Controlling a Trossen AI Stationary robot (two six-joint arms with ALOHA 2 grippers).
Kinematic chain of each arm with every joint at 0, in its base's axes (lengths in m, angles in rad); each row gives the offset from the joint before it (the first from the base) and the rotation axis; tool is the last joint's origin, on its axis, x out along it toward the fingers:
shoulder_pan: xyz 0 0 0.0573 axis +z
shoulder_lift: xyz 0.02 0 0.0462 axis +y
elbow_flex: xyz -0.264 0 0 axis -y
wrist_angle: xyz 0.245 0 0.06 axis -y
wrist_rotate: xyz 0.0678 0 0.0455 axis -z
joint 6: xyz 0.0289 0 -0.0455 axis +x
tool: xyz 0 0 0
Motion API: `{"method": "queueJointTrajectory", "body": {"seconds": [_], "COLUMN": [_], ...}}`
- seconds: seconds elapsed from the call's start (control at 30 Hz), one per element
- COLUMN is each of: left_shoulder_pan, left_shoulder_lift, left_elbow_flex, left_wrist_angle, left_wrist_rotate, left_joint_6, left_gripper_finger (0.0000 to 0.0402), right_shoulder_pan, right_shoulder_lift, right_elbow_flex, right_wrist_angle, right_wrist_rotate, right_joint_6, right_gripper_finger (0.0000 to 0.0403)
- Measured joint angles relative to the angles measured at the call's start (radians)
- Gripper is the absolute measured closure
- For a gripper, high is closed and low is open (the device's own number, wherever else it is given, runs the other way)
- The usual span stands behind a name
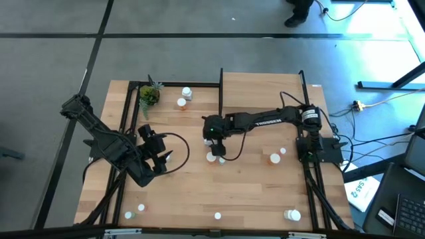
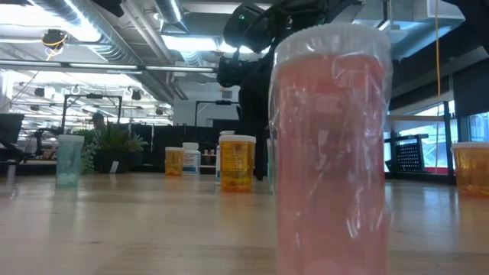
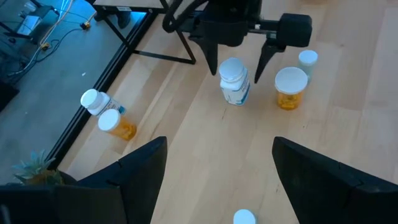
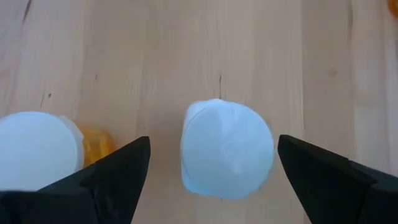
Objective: Pick and place medicine bottles onto shelf by color
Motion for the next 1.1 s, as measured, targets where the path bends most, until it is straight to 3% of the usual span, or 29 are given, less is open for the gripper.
{"method": "queueJointTrajectory", "body": {"seconds": [0.2,0.6,1.1], "left_shoulder_pan": [0.000,0.000,0.000], "left_shoulder_lift": [0.000,0.000,0.000], "left_elbow_flex": [0.000,0.000,0.000], "left_wrist_angle": [0.000,0.000,0.000], "left_wrist_rotate": [0.000,0.000,0.000], "left_joint_6": [0.000,0.000,0.000], "left_gripper_finger": [0.0116,0.0116,0.0116], "right_shoulder_pan": [0.000,0.000,0.000], "right_shoulder_lift": [0.000,0.011,0.011], "right_elbow_flex": [0.000,0.000,-0.001], "right_wrist_angle": [0.008,0.029,0.027], "right_wrist_rotate": [0.001,0.000,0.001], "right_joint_6": [0.000,0.028,0.061], "right_gripper_finger": [0.0051,0.0094,0.0182]}}
